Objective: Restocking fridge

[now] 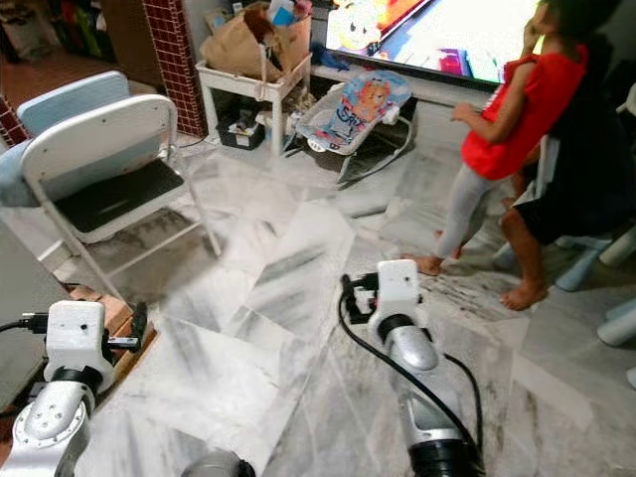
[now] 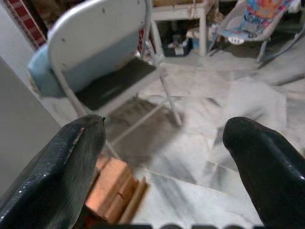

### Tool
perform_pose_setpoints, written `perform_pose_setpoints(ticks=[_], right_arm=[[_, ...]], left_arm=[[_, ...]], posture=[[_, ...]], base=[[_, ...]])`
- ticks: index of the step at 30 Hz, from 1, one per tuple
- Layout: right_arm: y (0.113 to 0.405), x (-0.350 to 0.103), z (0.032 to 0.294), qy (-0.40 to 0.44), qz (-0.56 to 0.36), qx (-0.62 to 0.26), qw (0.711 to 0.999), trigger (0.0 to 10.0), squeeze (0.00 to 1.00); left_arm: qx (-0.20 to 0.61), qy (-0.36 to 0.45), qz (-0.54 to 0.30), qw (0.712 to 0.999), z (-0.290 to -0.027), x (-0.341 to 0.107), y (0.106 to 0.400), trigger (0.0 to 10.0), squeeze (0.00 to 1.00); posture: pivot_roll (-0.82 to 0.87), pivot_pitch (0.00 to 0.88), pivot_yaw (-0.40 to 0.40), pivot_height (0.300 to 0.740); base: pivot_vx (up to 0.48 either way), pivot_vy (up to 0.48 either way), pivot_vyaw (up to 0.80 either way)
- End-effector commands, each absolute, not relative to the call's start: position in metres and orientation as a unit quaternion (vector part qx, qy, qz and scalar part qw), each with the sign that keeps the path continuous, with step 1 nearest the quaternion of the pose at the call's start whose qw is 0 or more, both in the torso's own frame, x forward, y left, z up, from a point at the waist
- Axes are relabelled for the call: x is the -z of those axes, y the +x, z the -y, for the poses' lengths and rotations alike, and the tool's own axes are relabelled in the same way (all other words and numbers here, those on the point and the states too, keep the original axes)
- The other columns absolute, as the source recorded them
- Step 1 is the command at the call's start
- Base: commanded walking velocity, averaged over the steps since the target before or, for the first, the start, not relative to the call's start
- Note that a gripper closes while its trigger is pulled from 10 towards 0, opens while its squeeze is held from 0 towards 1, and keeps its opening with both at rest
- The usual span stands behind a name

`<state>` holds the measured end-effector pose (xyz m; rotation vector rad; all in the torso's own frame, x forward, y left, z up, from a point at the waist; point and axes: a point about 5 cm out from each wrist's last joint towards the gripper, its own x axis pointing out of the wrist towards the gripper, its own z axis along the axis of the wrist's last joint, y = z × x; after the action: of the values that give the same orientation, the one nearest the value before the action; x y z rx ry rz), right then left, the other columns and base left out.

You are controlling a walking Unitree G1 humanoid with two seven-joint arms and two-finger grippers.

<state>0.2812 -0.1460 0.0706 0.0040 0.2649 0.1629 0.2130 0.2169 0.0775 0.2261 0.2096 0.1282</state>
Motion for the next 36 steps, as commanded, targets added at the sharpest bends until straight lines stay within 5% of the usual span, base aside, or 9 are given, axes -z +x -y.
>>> perform_pose_setpoints(ticks=[1, 14, 26, 36], right_arm=[[0.281, -0.071, 0.157, -0.009, -0.134, -0.064, 0.989, 10.0, 0.00], [0.285, -0.076, 0.162, -0.053, -0.105, -0.046, 0.992, 10.0, 0.00], [0.290, -0.080, 0.159, -0.021, -0.082, -0.052, 0.995, 10.0, 0.00], [0.286, -0.077, 0.168, -0.024, -0.086, -0.043, 0.995, 10.0, 0.00]], left_arm=[[-0.063, 0.114, -0.106, 0.986, -0.215, -0.075, 0.213, 10.0, 0.00], [-0.080, 0.132, -0.122, 0.980, -0.226, -0.067, 0.200, 10.0, 0.00], [-0.047, 0.098, -0.104, 0.989, -0.240, -0.078, 0.232, 10.0, 0.00], [-0.039, 0.071, -0.110, 0.991, -0.214, -0.071, 0.190, 10.0, 0.00]], posture=[[0.05, 0.000, -0.032, 0.740], [0.06, 0.000, -0.034, 0.740], [0.05, 0.000, -0.043, 0.740], [0.07, 0.000, -0.054, 0.740]], base=[[0.000, 0.454, 0.00], [0.000, 0.461, 0.00], [0.000, 0.345, 0.00], [0.000, 0.131, 0.00]])
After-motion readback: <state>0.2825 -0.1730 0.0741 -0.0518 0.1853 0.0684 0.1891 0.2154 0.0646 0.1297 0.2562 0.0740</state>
